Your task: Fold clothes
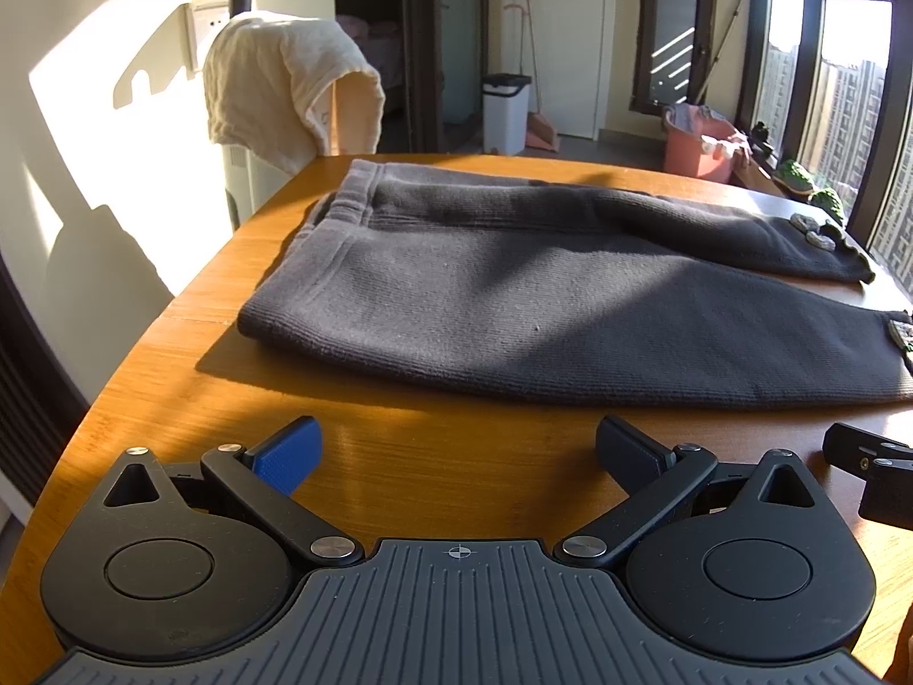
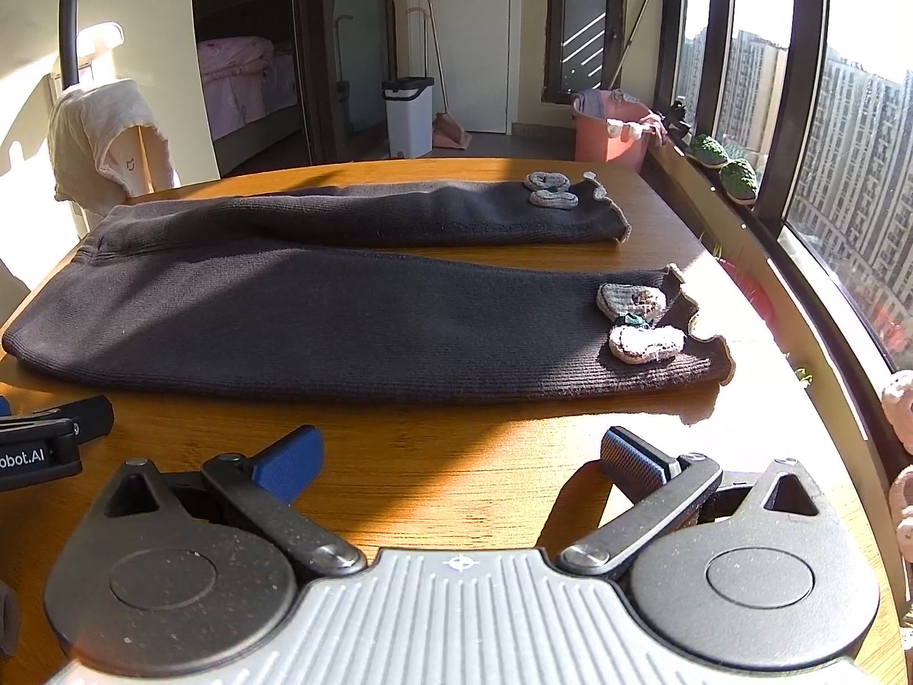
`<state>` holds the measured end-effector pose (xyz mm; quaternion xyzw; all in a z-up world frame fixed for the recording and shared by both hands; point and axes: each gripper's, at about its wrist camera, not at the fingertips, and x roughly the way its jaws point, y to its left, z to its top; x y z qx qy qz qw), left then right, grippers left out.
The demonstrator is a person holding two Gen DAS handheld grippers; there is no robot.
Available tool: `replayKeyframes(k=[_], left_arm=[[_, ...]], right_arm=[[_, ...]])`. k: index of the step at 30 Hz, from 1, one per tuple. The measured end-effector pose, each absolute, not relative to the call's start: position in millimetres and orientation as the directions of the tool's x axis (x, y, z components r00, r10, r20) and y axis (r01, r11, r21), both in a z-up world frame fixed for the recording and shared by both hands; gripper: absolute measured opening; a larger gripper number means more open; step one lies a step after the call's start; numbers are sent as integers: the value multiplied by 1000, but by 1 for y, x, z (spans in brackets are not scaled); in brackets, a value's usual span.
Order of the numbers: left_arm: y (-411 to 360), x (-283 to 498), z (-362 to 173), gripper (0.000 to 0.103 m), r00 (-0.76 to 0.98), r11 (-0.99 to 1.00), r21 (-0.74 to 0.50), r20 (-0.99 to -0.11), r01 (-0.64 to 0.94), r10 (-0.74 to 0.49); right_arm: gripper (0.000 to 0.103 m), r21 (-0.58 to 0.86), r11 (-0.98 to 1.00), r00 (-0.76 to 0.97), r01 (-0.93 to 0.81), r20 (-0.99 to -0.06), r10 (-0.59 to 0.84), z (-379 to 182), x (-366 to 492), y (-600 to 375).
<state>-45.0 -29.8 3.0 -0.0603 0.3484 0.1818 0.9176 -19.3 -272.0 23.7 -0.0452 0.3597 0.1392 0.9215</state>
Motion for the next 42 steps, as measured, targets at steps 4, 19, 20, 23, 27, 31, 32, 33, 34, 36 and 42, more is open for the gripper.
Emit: replayKeyframes(k=[4, 19, 20, 23, 27, 31, 32, 33, 34, 36, 42], left_arm=[[-30, -44, 3, 103, 691, 928, 17, -663, -373, 290], [-33, -39, 18, 103, 763, 992, -96, -646, -86, 4], [-28, -43, 28, 103, 791, 992, -108, -612, -69, -12], [-9, -32, 50, 103, 838, 993, -86, -544, -84, 24], [30, 21, 48, 103, 804, 979, -167, -594, -119, -3], [47, 47, 17, 103, 739, 944, -313, -659, -103, -138], [43, 42, 12, 103, 750, 953, -290, -649, -89, -127], [37, 37, 10, 103, 753, 964, -253, -649, -76, -111], [32, 32, 8, 103, 749, 974, -218, -656, -64, -97], [24, 20, 8, 103, 739, 978, -201, -667, -61, -91], [30, -11, 31, 103, 736, 955, -297, -645, 3, -203]], right_arm=[[103, 15, 952, 689, -304, -687, 231, 24, -17, -273], [103, 5, 863, 754, -505, -485, 444, 67, -2, -294], [103, 6, 870, 769, -493, -464, 439, 74, 9, -296], [95, 83, 889, 777, -450, -455, 435, 87, 50, -303], [46, 331, 846, 598, -418, -601, 531, 58, 89, -307], [44, 189, 849, 608, -494, -622, 492, 29, 64, -296], [44, 190, 849, 604, -493, -627, 491, 29, 58, -299], [44, 192, 849, 600, -492, -633, 490, 29, 52, -302], [44, 193, 849, 595, -491, -638, 489, 29, 46, -305], [45, 181, 850, 594, -495, -644, 482, 29, 33, -311], [49, 145, 846, 607, -512, -636, 476, 30, 20, -318]])
